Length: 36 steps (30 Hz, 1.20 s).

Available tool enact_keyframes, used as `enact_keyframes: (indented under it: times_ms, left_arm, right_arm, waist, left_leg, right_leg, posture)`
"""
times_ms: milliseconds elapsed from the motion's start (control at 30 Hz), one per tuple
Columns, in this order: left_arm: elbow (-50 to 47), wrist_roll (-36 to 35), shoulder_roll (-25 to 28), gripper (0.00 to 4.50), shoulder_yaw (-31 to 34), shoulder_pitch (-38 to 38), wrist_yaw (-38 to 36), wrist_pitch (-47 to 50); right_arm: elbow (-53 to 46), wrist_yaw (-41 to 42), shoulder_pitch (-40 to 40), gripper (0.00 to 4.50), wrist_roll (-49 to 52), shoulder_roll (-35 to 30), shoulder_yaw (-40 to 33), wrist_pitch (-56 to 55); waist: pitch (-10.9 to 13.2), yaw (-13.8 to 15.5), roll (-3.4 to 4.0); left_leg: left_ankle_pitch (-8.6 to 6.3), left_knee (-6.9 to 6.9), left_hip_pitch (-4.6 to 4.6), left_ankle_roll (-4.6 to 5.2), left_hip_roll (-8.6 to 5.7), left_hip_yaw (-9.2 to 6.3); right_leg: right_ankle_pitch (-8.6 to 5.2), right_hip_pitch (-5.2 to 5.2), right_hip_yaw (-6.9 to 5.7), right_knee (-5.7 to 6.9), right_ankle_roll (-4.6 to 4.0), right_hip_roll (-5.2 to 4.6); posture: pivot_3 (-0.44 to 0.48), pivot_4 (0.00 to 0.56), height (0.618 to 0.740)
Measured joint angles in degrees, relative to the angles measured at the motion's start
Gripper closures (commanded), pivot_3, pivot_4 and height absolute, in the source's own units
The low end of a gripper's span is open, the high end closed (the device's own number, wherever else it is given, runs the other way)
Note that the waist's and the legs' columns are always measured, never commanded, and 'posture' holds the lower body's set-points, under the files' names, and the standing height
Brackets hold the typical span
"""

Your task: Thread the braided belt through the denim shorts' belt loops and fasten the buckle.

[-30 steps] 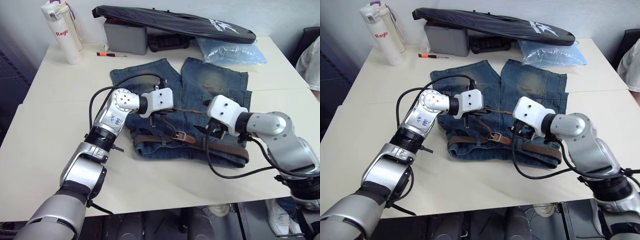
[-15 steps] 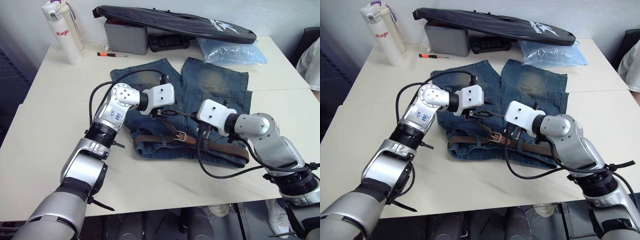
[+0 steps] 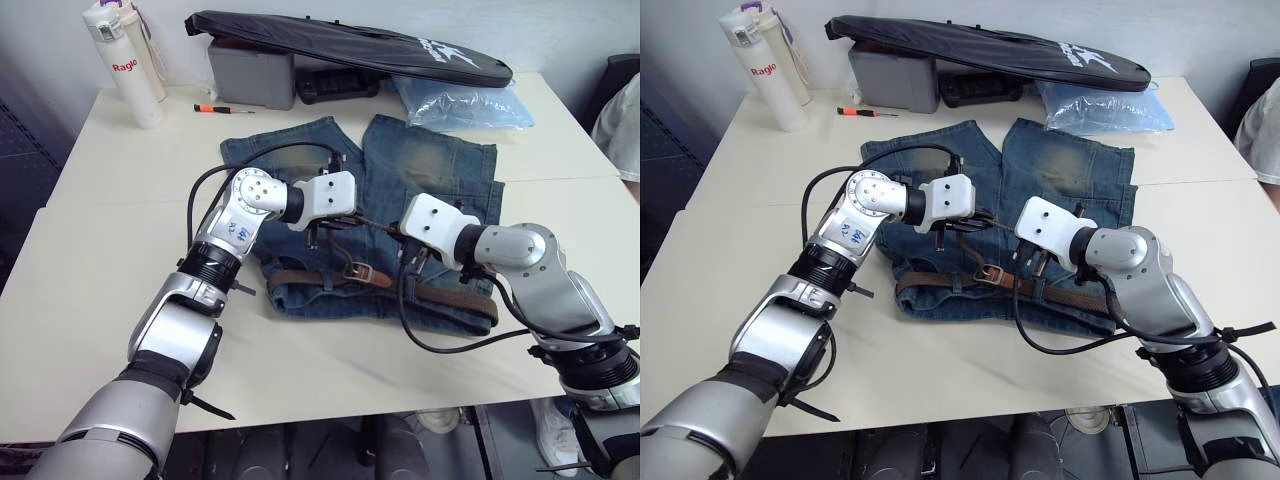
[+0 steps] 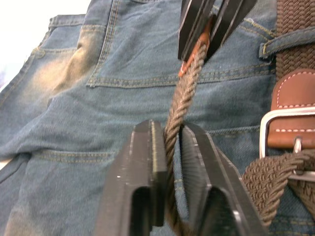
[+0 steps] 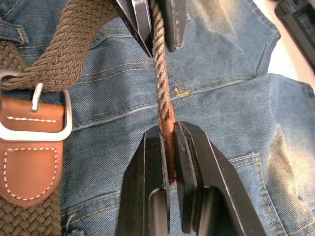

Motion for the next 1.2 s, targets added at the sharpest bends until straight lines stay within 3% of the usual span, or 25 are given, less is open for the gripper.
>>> enact_keyframes:
  times_ms: [300,367,433,500,600,633,767,1200]
  left_arm:
    - [1.6,-0.1,-0.4,4.44,0.1,-1.2,-0.6,0.1]
    - [1.9,-0.2,-0.5,4.50,0.3,-1.3,-0.6,0.1]
    - [2.5,-0.2,-0.5,4.50,0.3,-1.5,-0.5,0.1]
    - [3.0,-0.2,-0.5,4.50,0.4,-1.7,-0.4,0.1]
    - [3.5,-0.2,-0.5,4.50,0.4,-1.9,0.1,-0.3]
    - [3.6,-0.1,-0.4,4.50,0.4,-1.9,0.5,-0.6]
    - [4.2,0.5,0.7,4.50,1.4,-1.8,3.6,-0.6]
    - [4.6,0.9,0.7,4.50,1.4,-1.6,4.4,-0.6]
  right_arm:
    - [-0.1,0.3,0.0,4.50,0.1,0.1,-0.4,0.7]
    - [-0.1,0.3,0.1,3.59,0.2,0.4,-0.7,0.9]
    - [-0.5,0.5,0.3,2.99,0.9,0.6,-1.0,1.1]
    - [-1.1,0.6,0.5,2.00,1.5,0.7,-1.2,1.3]
    - [-3.3,1.5,1.7,0.97,2.5,0.3,-1.9,1.4]
    - [-4.4,2.0,2.6,0.85,2.7,-0.3,-2.4,1.4]
    - [-11.2,3.4,10.8,0.85,3.5,-2.2,-1.2,1.0]
    - [-9.8,-1.7,12.1,0.85,-4.5,-1.1,5.8,-2.3]
  waist:
    - [0.0,-0.1,0.00]
    - [0.0,-0.1,0.00]
    - [0.0,0.0,0.00]
    - [0.0,0.0,0.00]
    - [0.0,0.0,0.00]
    - [0.0,0.1,0.00]
    - [0.0,0.4,-0.01]
    - [0.0,0.4,-0.01]
  left_leg:
    - [0.00,0.00,0.00,0.00,0.00,0.00]
    - [0.00,0.00,0.00,0.00,0.00,0.00]
    - [0.00,0.00,0.00,0.00,0.00,0.00]
    - [0.00,0.00,0.00,0.00,0.00,0.00]
    - [0.00,0.01,0.00,0.00,0.00,0.00]
    - [0.00,0.00,-0.01,0.00,0.00,0.00]
    - [0.00,0.06,0.03,0.00,0.00,0.00]
    - [0.00,0.09,0.05,0.00,0.00,0.00]
  right_leg:
    - [0.00,0.00,0.00,0.01,0.00,0.00]
    - [0.00,0.00,0.00,0.01,0.00,0.00]
    - [0.00,0.00,0.00,0.01,0.00,0.00]
    - [0.00,0.00,0.00,0.01,0.00,0.00]
    - [0.00,0.00,0.00,0.01,0.00,0.00]
    - [0.00,0.00,0.00,0.00,0.00,0.00]
    - [0.00,0.03,0.02,0.07,0.00,0.00]
    - [0.00,0.03,0.04,0.12,0.00,0.00]
  posture:
    - [0.000,0.150,0.740]
    - [0.000,0.150,0.740]
    - [0.000,0.150,0.740]
    - [0.000,0.150,0.740]
    - [0.000,0.150,0.740]
    - [0.000,0.150,0.740]
    - [0.000,0.150,0.740]
    - [0.000,0.150,0.740]
